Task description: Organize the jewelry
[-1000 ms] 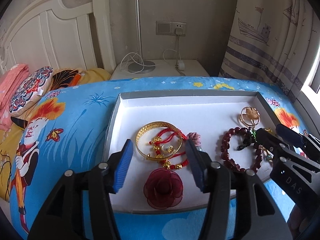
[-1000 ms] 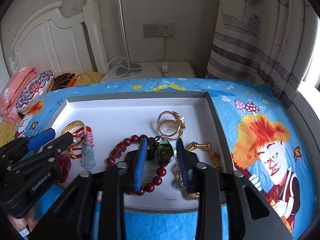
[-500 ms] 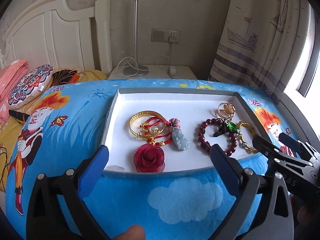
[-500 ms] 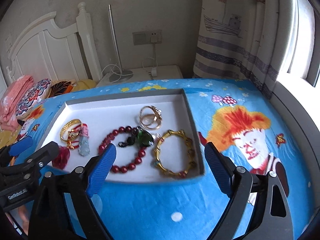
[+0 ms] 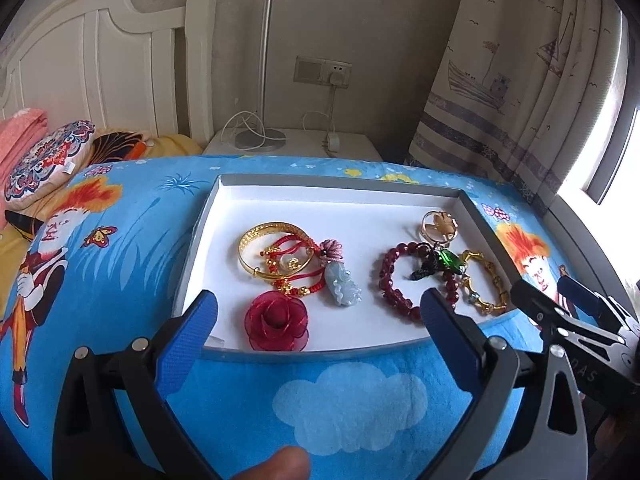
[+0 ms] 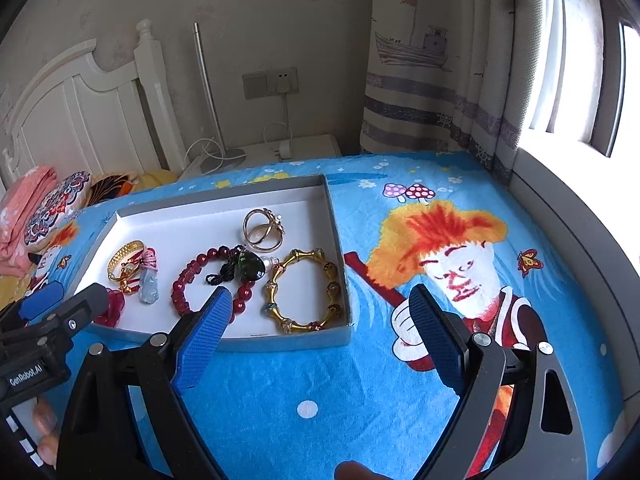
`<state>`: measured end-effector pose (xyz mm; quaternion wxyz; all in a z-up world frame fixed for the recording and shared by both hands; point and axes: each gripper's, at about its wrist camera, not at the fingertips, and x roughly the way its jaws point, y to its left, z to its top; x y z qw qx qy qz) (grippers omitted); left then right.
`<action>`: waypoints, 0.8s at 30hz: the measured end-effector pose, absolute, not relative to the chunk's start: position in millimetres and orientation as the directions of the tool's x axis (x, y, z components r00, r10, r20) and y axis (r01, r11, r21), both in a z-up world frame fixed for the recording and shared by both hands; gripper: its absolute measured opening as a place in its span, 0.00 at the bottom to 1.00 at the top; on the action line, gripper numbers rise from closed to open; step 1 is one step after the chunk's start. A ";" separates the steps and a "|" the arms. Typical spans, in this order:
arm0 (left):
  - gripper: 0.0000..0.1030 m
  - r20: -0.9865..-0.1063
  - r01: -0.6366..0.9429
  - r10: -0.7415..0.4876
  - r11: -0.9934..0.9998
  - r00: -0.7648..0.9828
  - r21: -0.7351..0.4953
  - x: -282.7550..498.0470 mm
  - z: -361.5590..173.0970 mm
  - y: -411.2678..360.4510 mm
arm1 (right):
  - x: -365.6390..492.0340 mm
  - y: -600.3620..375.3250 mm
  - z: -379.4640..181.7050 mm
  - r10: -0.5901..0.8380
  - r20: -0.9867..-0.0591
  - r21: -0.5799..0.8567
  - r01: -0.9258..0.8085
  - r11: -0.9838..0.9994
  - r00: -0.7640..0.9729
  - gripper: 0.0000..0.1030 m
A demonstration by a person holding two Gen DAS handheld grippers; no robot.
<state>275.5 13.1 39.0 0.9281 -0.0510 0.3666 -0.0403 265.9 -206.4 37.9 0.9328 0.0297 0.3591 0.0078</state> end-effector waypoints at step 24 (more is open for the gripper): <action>0.95 -0.674 0.009 -0.068 0.996 0.735 -0.091 277.2 37.0 17.1 | 267.9 -205.3 33.7 0.051 -0.677 0.071 -0.004 0.997 0.734 0.82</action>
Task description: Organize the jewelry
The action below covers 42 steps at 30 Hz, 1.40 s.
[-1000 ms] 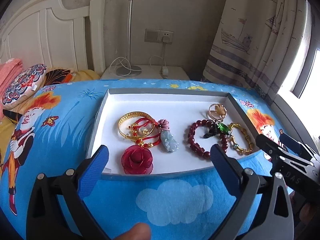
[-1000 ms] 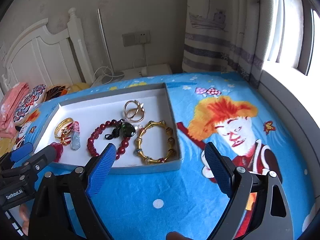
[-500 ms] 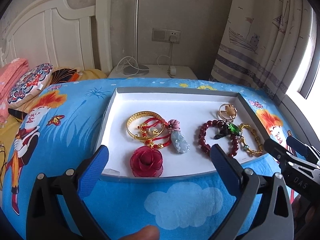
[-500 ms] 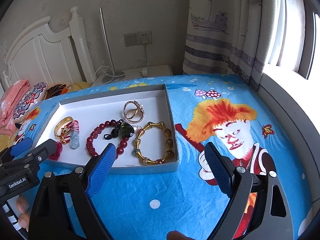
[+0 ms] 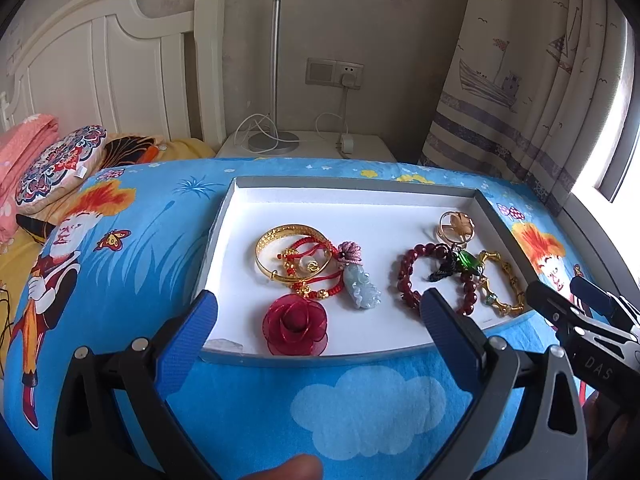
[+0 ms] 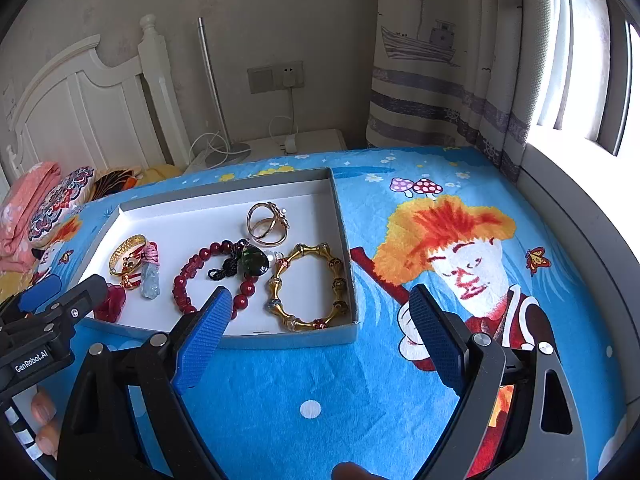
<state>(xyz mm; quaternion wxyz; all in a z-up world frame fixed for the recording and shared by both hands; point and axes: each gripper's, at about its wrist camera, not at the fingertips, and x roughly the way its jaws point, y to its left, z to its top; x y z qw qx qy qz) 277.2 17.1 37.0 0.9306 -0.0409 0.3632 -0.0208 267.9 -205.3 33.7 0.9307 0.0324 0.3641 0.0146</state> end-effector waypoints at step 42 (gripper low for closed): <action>0.95 -0.677 0.010 -0.070 0.996 0.733 -0.092 277.9 36.4 13.8 | 267.7 -204.0 33.2 0.056 -0.677 0.073 -0.010 0.997 0.734 0.82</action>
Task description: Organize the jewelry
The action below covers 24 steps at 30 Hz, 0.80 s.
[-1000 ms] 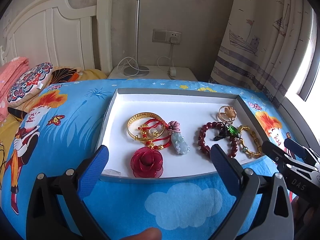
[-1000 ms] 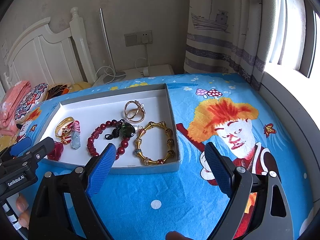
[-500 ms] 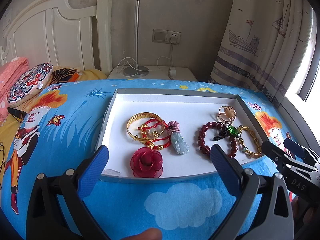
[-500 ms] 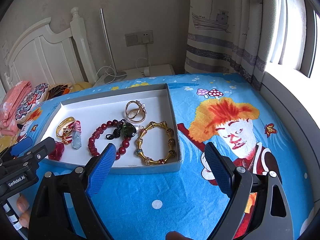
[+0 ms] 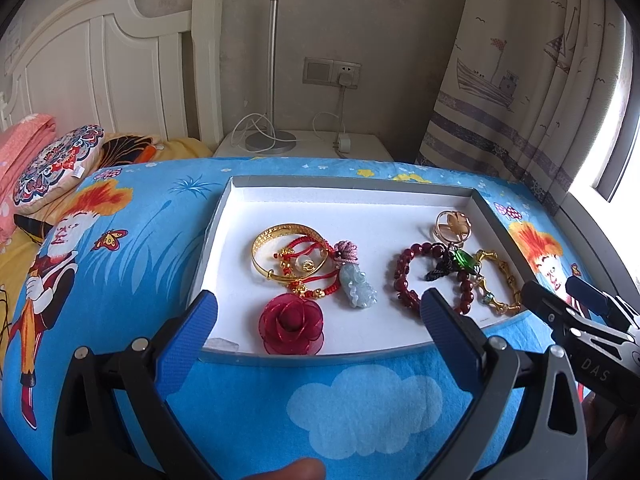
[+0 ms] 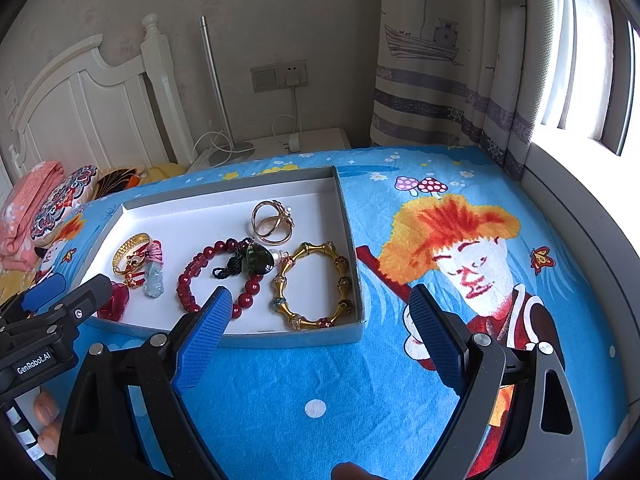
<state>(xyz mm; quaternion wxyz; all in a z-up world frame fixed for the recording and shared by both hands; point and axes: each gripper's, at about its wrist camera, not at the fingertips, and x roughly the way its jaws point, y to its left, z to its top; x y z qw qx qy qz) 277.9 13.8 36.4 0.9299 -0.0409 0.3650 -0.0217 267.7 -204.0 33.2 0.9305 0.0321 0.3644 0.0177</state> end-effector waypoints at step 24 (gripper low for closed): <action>0.95 -0.694 0.030 -0.092 0.994 0.714 -0.101 278.0 28.8 10.2 | 267.7 -201.8 32.3 0.056 -0.679 0.071 -0.011 0.997 0.732 0.82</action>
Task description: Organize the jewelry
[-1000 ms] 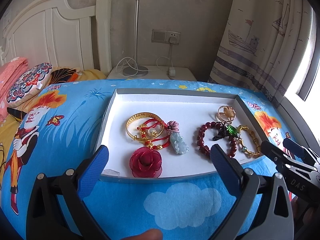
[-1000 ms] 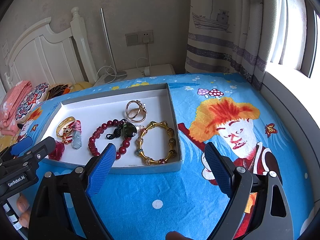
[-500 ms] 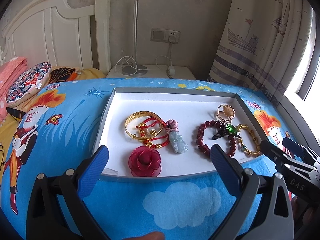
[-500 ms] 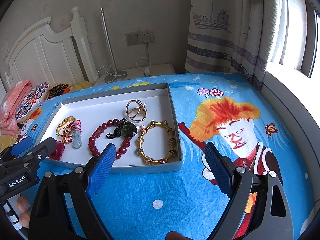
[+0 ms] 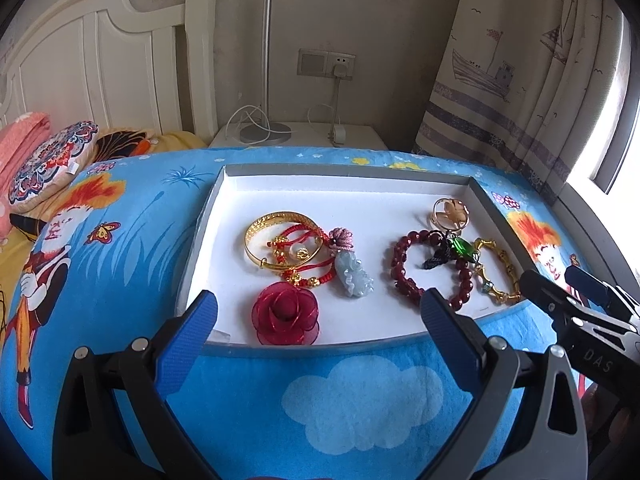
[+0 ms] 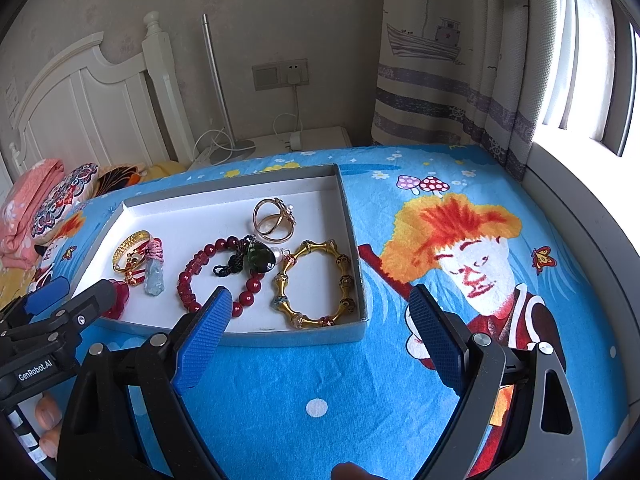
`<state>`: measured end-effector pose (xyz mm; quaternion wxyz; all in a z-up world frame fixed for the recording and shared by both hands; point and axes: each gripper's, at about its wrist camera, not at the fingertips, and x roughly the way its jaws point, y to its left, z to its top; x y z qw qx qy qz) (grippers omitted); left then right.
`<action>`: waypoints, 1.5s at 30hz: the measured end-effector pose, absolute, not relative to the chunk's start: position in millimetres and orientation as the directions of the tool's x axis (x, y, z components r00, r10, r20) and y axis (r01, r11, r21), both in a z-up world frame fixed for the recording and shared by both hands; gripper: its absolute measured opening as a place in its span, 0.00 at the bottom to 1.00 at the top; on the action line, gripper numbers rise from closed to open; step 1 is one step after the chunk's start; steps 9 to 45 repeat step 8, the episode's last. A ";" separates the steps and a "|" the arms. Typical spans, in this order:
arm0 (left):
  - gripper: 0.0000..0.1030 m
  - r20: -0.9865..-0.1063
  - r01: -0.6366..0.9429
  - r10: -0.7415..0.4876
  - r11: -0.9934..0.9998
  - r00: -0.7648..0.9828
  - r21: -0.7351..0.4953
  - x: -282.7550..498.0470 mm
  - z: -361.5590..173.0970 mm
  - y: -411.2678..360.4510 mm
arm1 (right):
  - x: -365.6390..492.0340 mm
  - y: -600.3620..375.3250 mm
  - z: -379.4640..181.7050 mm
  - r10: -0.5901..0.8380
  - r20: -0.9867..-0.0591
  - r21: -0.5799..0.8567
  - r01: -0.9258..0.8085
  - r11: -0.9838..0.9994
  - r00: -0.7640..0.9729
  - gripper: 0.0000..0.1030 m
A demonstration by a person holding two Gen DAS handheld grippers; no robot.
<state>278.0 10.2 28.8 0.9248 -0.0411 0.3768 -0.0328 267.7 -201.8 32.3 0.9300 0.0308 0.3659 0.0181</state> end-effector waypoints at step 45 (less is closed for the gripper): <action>0.95 -0.683 0.031 -0.097 0.994 0.724 -0.108 275.6 42.6 27.2 | 267.5 -204.9 33.5 0.061 -0.677 0.079 -0.010 0.997 0.733 0.82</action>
